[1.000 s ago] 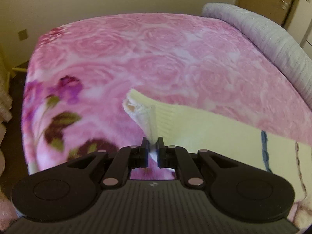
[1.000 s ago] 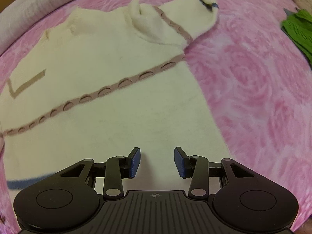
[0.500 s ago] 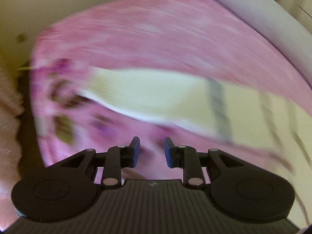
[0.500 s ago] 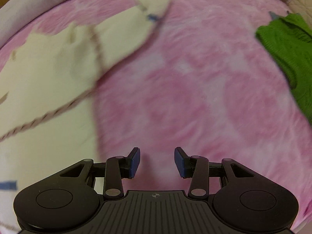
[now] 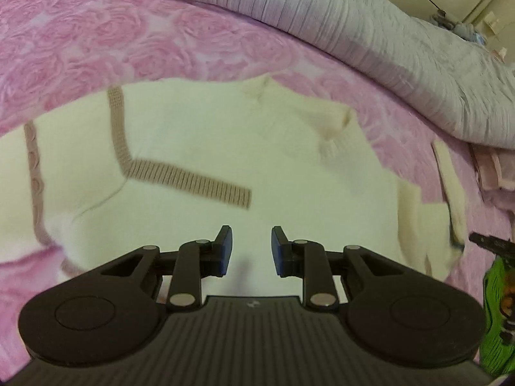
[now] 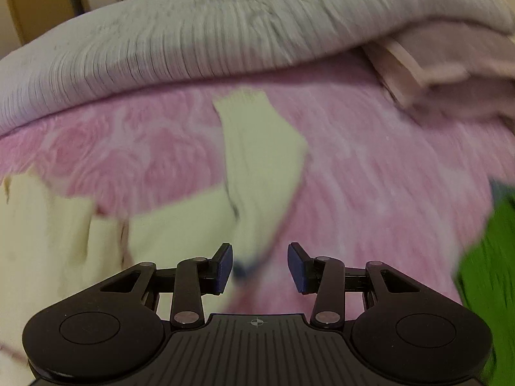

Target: Fold clothes

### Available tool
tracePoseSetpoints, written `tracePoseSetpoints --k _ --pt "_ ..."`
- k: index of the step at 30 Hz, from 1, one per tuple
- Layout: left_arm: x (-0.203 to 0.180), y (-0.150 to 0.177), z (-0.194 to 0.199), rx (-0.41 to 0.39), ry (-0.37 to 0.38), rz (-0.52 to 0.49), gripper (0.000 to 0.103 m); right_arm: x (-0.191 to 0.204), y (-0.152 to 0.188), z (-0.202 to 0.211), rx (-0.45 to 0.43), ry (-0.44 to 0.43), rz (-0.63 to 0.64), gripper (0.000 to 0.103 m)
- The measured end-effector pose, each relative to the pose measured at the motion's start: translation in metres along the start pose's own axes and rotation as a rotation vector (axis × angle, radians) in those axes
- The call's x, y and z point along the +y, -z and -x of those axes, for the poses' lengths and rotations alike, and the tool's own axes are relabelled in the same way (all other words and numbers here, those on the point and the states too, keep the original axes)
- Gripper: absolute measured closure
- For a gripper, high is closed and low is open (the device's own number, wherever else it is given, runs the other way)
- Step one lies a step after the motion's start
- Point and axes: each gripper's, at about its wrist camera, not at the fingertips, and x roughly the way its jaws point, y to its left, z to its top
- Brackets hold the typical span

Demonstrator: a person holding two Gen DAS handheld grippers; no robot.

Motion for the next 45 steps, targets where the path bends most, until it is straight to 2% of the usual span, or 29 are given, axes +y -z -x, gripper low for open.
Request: tracePoseSetpoints --k 6,10,11,12,13,16,18,21,22,25,28,29,30,32,34,36,38,41,43,45 --pt "0.001 -0.019 -0.020 0.019 -0.042 0.013 0.081 0.020 -0.048 -0.070 -0.020 0.016 0.075 0.060" --pt "0.001 -0.033 -0.033 0.026 -0.044 0.026 0.081 0.025 -0.060 -0.113 0.012 0.077 0.159 0.060" --pt "0.000 -0.035 -0.036 0.026 -0.043 0.030 0.081 0.022 -0.060 -0.114 -0.003 0.067 0.171 0.065" --pt "-0.001 -0.037 -0.038 0.026 -0.040 0.033 0.081 0.019 -0.059 -0.115 -0.017 0.057 0.183 0.091" --pt "-0.002 -0.039 -0.039 0.025 -0.037 0.035 0.081 0.012 -0.059 -0.113 -0.036 0.045 0.170 0.092" --pt "-0.004 -0.040 -0.039 0.026 -0.023 0.029 0.081 -0.039 -0.053 -0.074 -0.137 -0.002 -0.088 0.093" --pt "-0.005 -0.038 -0.038 0.030 -0.018 0.027 0.081 -0.086 -0.031 -0.027 -0.208 -0.019 -0.334 0.093" --pt "-0.002 -0.028 -0.035 0.048 -0.012 0.055 0.081 -0.152 0.037 0.049 -0.259 -0.027 -0.682 0.093" --pt "-0.001 -0.023 -0.035 0.055 -0.011 0.067 0.081 -0.166 0.064 0.068 -0.235 -0.004 -0.766 0.093" --pt "0.000 -0.006 -0.034 0.087 -0.007 0.108 0.081 -0.194 0.152 0.100 -0.051 0.061 -0.959 0.091" --pt "-0.006 0.011 -0.030 0.120 -0.001 0.116 0.081 -0.203 0.232 0.110 0.160 0.141 -1.085 0.083" --pt "-0.008 0.016 -0.026 0.125 0.002 0.109 0.081 -0.204 0.253 0.113 0.197 0.169 -1.123 0.082" --pt "-0.010 0.021 -0.022 0.128 0.005 0.097 0.081 -0.205 0.268 0.118 0.182 0.156 -1.164 0.082" --pt "-0.011 0.030 -0.011 0.131 0.006 0.083 0.081 -0.209 0.284 0.131 0.084 0.105 -1.229 0.078" --pt "-0.010 0.039 0.000 0.133 0.004 0.078 0.081 -0.217 0.285 0.137 0.015 0.079 -1.241 0.068" --pt "-0.007 0.048 0.010 0.133 0.000 0.091 0.081 -0.225 0.282 0.140 -0.049 0.084 -1.244 0.054" --pt "-0.001 0.056 0.021 0.132 0.000 0.114 0.081 -0.235 0.282 0.138 -0.094 0.083 -1.285 0.049" --pt "0.008 0.069 0.033 0.130 -0.005 0.141 0.081 -0.249 0.283 0.128 -0.107 0.049 -1.367 0.048" --pt "0.015 0.078 0.040 0.129 -0.009 0.154 0.081 -0.255 0.283 0.116 -0.100 0.057 -1.336 0.049" --pt "0.021 0.086 0.046 0.127 -0.015 0.164 0.081 -0.259 0.276 0.107 -0.069 0.092 -1.297 0.099"
